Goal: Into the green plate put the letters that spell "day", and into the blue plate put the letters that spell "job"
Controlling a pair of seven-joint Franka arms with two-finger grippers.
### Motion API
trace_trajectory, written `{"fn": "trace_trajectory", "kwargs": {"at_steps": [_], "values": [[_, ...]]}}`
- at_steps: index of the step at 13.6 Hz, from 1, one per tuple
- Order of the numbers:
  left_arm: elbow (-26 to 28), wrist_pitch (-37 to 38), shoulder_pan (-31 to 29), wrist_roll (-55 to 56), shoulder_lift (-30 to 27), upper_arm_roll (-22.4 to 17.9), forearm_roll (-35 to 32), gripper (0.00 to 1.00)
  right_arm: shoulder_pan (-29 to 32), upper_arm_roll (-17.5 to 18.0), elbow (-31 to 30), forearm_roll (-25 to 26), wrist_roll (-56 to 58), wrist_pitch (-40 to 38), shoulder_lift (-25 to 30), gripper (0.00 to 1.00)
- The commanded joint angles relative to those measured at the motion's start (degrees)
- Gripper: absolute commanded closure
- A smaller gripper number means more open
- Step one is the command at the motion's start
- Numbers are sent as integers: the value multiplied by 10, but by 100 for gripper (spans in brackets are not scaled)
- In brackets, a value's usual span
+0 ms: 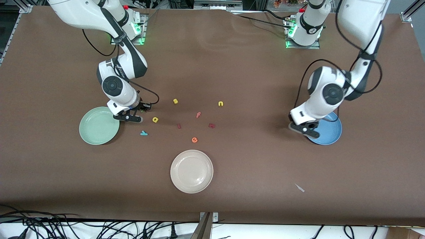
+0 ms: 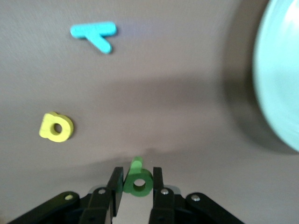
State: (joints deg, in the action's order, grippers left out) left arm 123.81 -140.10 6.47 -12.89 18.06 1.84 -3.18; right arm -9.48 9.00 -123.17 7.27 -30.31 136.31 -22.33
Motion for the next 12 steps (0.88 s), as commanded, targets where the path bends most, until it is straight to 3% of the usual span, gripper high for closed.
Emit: {"fn": "trace_trajectory", "kwargs": {"at_steps": [1, 2, 4, 9, 11, 12], "values": [[68, 25, -50, -84, -78, 3, 18, 91, 3, -13, 29, 1, 44, -46, 11, 84], [70, 28, -59, -102, -80, 2, 18, 91, 3, -27, 35, 1, 69, -55, 11, 83], [70, 27, -67, -134, -79, -12, 17, 78, 3, -56, 42, 1, 138, -60, 14, 84], [63, 24, -74, -145, -81, -33, 12, 2, 10, -118, 64, 1, 296, -58, 3, 82], [64, 24, -75, -137, -93, -34, 13, 0, 32, -119, 73, 4, 328, -54, -10, 80], [67, 25, -74, -135, -101, -34, 13, 0, 42, -119, 82, 4, 340, -54, -16, 71]]}}
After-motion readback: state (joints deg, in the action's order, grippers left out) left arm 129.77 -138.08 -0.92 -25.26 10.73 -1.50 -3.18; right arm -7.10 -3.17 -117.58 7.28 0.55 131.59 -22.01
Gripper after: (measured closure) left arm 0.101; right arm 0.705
